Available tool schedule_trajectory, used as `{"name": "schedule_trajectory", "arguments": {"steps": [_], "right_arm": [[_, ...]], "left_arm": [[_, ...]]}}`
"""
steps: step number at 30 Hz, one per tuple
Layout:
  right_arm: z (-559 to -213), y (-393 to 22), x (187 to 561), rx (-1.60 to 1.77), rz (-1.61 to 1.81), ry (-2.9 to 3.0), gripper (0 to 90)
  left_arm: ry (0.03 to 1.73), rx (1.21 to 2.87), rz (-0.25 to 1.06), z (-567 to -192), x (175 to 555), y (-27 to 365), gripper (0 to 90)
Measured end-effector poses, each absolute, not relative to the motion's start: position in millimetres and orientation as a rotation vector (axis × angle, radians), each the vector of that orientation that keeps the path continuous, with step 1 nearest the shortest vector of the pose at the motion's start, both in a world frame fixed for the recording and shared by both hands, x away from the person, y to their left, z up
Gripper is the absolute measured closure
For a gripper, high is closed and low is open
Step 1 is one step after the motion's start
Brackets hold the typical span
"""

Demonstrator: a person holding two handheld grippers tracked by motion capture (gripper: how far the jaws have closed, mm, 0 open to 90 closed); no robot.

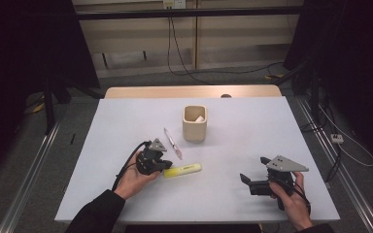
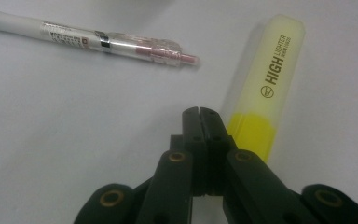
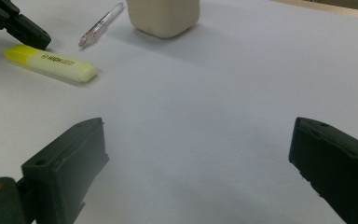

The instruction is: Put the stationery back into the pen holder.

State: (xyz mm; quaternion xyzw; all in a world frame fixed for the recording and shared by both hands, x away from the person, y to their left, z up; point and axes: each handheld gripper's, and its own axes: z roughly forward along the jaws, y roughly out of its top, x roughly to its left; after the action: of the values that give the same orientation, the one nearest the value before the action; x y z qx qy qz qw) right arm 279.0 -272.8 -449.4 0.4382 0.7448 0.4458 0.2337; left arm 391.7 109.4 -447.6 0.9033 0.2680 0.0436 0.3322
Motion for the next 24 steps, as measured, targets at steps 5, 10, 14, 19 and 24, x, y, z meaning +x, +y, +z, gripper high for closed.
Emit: {"name": "schedule_trajectory", "arguments": {"steps": [5,10,14,19,24], "right_arm": [[-449.3,-272.8,278.8,1.202,1.224,2.046,3.8],[-449.3,-272.7,278.8,1.2,1.224,2.046,3.8],[-449.2,-272.7,278.8,1.199,1.224,2.046,3.8],[-449.2,-272.5,278.9,1.199,1.224,2.046,3.8],[-449.2,-272.9,278.7,1.205,1.224,2.043,3.7]], "left_arm": [[0.678,2.372,0.098,-447.0,388.3,109.0,90.0],[0.657,2.39,0.084,-446.2,386.1,109.4,90.0],[0.686,2.37,0.086,-446.9,383.3,108.3,90.0],[0.675,2.373,0.062,-446.9,383.0,109.7,90.0],[0.692,2.359,0.062,-447.1,378.3,108.7,90.0]]}}
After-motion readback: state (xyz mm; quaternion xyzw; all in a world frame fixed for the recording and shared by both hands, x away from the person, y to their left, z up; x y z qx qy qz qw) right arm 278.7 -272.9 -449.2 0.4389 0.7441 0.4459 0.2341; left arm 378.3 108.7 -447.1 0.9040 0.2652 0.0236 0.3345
